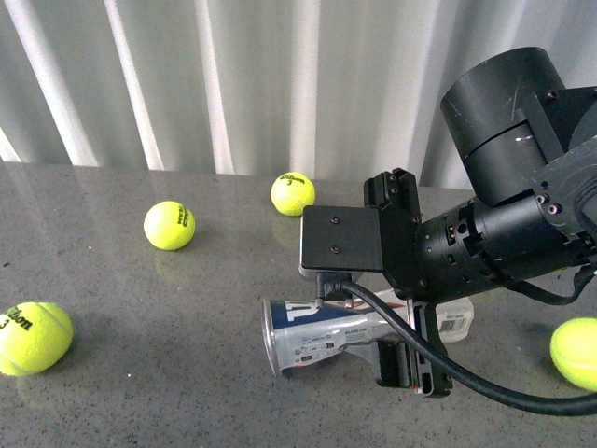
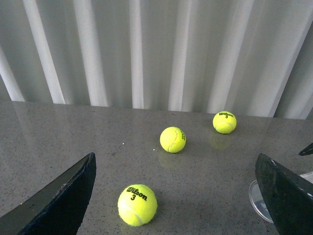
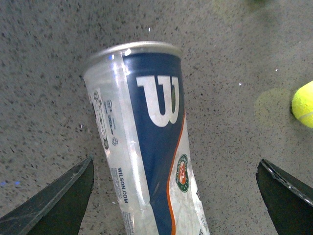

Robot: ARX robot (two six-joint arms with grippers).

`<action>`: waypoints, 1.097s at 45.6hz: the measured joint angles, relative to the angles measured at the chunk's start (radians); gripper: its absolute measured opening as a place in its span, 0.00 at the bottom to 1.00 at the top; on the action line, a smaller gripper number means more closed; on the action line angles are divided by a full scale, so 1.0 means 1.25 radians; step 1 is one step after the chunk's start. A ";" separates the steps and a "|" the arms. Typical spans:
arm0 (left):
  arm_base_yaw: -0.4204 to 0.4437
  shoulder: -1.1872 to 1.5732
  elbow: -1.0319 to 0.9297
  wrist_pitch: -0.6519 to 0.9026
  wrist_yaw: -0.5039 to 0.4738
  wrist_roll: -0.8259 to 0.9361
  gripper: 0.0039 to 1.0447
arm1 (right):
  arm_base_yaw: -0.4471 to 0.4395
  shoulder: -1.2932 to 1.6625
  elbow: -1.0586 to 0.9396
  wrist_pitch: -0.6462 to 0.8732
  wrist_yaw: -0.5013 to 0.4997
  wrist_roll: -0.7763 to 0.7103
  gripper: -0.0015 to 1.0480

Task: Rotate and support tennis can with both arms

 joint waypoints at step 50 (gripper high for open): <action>0.000 -0.001 0.000 0.000 0.000 0.000 0.94 | -0.172 -0.554 -0.585 0.752 0.450 0.963 0.34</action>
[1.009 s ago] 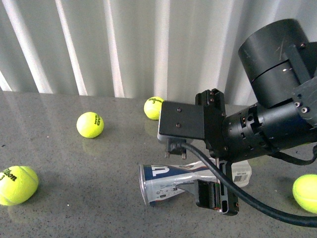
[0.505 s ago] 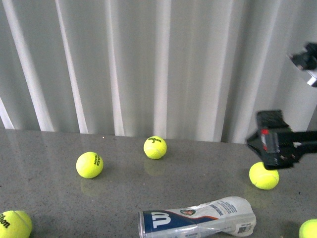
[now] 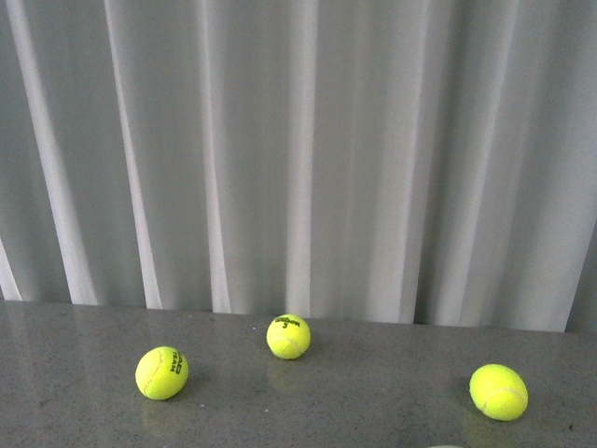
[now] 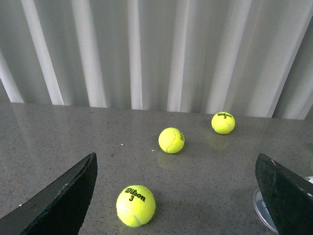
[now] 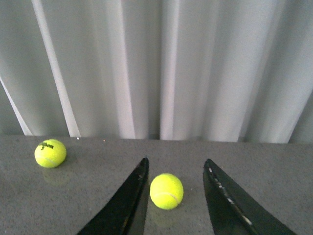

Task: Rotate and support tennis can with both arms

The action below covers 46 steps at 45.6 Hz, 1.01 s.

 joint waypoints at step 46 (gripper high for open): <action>0.000 0.000 0.000 0.000 0.000 0.000 0.94 | -0.112 -0.500 -0.233 -0.274 -0.118 -0.006 0.03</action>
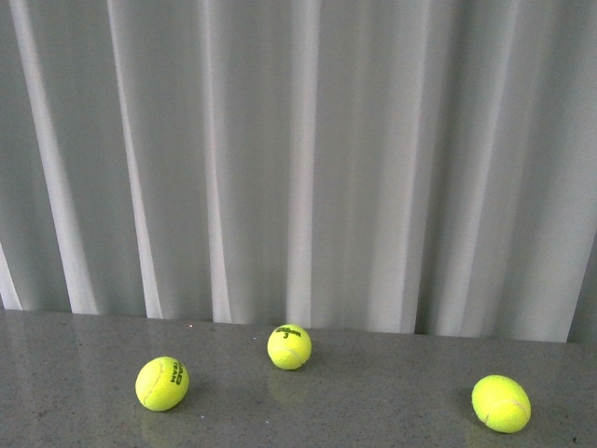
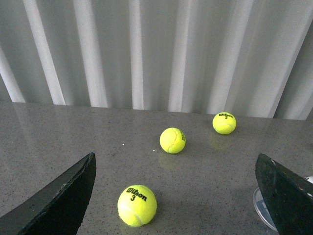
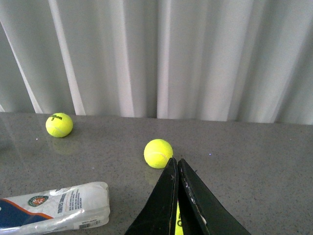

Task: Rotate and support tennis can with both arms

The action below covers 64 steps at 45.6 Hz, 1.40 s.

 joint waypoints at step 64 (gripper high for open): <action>0.000 0.000 0.000 0.000 0.000 0.000 0.94 | 0.000 -0.515 -0.002 -0.504 -0.002 -0.001 0.33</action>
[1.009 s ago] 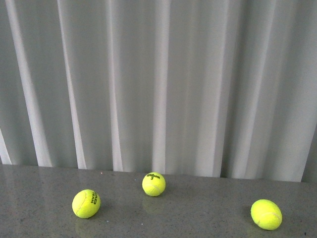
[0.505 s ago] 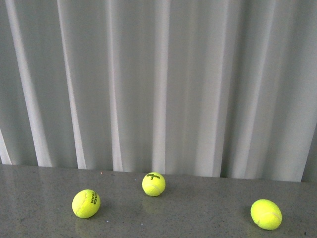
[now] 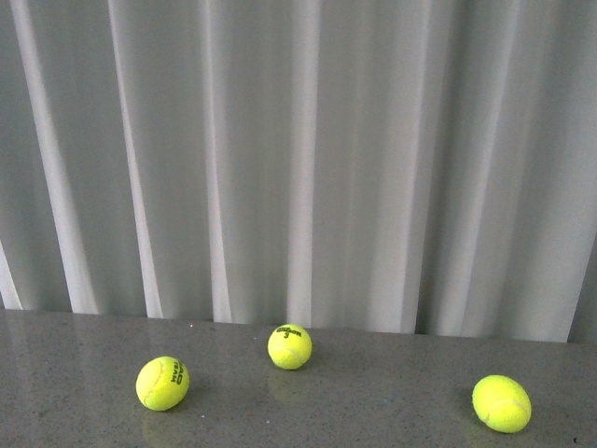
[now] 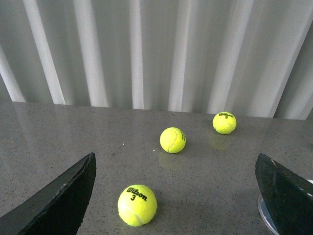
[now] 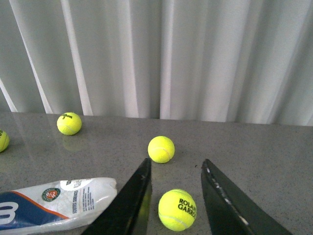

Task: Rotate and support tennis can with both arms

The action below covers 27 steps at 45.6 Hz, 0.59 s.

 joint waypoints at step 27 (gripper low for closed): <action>0.056 0.657 0.204 0.120 0.371 -0.319 0.94 | -0.001 -0.001 0.000 0.000 0.000 0.000 0.93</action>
